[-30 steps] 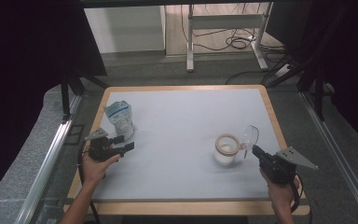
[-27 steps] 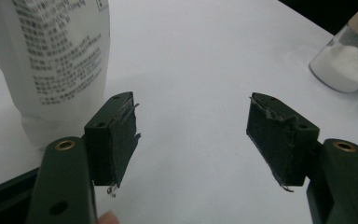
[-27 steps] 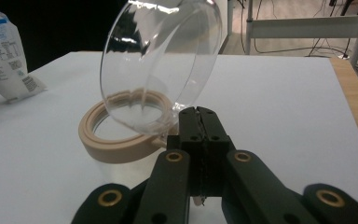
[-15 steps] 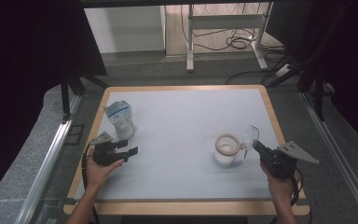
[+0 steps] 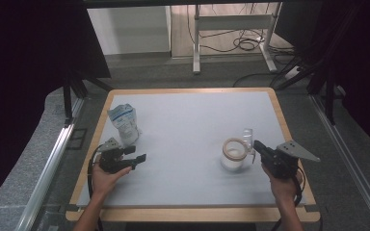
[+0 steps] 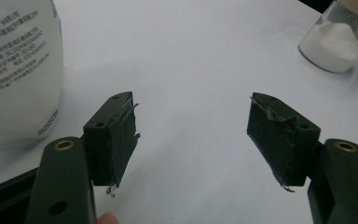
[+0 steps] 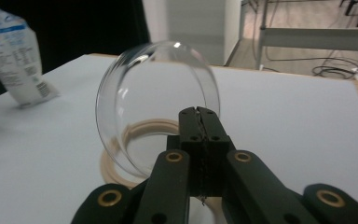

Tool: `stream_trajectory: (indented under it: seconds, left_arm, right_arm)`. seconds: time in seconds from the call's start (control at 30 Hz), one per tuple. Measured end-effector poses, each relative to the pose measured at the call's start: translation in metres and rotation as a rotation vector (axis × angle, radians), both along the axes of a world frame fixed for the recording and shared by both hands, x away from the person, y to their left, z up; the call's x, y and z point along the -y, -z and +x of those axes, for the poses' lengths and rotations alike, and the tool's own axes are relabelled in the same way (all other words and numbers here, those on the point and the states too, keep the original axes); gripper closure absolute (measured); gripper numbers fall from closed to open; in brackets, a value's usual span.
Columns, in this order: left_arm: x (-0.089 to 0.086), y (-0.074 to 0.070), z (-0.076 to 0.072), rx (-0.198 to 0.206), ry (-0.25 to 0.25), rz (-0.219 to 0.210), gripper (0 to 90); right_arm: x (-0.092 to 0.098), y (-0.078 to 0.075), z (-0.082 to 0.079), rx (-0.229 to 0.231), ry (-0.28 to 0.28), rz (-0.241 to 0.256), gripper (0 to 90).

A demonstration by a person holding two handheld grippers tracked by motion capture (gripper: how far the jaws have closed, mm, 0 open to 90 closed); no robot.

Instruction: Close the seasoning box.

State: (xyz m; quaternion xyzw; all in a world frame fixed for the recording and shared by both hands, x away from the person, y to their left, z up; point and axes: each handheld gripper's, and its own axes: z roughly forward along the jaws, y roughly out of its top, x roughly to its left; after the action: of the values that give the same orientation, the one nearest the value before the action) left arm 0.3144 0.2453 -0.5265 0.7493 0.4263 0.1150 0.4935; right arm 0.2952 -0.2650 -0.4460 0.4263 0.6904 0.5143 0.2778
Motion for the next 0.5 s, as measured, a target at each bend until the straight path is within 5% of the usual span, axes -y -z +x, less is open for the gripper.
stream_trajectory:
  seconds: [0.23, 0.5]
  left_arm:
    - [0.0, -0.001, -0.002, 0.007, 0.004, -0.008, 32.5]
    - [0.0, 0.0, -0.002, 0.002, 0.005, -0.012, 32.6]
  right_arm:
    - [-0.03, 0.003, 0.01, -0.04, -0.086, -0.055, 90.0]
    - [-0.024, 0.003, 0.009, -0.051, -0.09, -0.05, 90.0]
